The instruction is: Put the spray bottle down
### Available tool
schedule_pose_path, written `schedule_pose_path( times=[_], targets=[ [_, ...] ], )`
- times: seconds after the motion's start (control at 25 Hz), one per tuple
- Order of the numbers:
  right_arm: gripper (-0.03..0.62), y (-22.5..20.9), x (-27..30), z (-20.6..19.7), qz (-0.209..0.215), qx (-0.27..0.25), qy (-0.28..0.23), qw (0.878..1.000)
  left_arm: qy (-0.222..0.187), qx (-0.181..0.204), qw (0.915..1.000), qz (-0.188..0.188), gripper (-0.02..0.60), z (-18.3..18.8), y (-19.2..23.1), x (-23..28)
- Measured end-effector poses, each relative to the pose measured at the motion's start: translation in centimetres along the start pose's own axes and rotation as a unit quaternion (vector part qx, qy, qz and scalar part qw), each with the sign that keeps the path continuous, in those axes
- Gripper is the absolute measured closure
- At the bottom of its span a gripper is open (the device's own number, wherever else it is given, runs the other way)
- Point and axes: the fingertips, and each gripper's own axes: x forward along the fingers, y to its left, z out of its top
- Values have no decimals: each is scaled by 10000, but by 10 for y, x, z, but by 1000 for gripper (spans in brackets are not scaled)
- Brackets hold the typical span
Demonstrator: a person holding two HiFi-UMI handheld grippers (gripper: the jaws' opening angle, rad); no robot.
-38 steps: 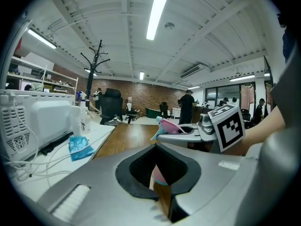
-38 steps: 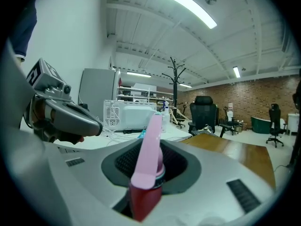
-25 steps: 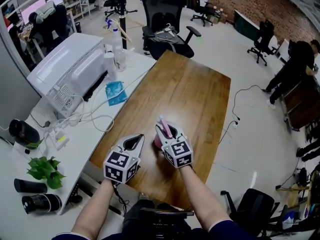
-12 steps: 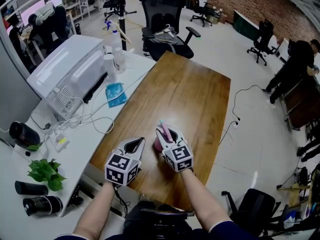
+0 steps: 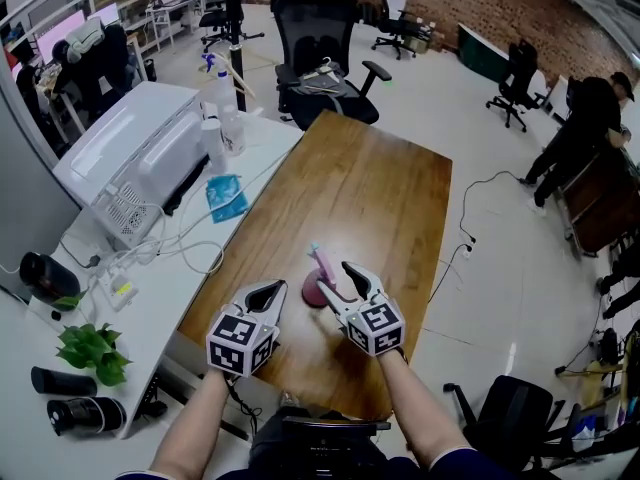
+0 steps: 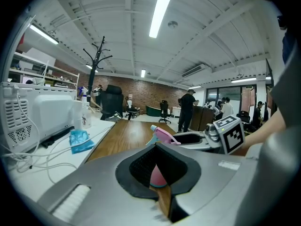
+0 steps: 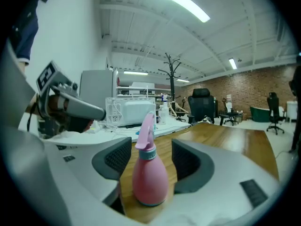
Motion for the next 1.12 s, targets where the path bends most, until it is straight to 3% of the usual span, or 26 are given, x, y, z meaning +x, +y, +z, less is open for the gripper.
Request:
schedule_pose_path(
  times=[0.08, 0.16, 0.24, 0.44, 0.8, 1.12],
  targets=[
    [317, -6, -30, 11, 38, 222, -164, 9996, -27, -46, 10000, 28, 574, 0, -2, -5],
    [514, -8, -57, 30, 24, 159, -406, 9990, -100, -105, 9998, 109, 574, 4, -5, -12],
    [589, -6, -80, 53, 64, -9, -688, 9976, -242, -158, 9994, 175, 574, 13, -9, -17],
    [588, 4, -115, 72, 133, -278, -654, 9974, -372, -34, 9992, 146, 574, 25, -32, -22],
    [588, 19, -138, 101, 275, -96, -846, 9960, -529, 82, 9981, 291, 573, 41, -47, -31],
    [588, 24, -135, 94, 469, 99, -762, 9959, -545, 98, 9979, 326, 574, 42, -54, -35]
  ],
)
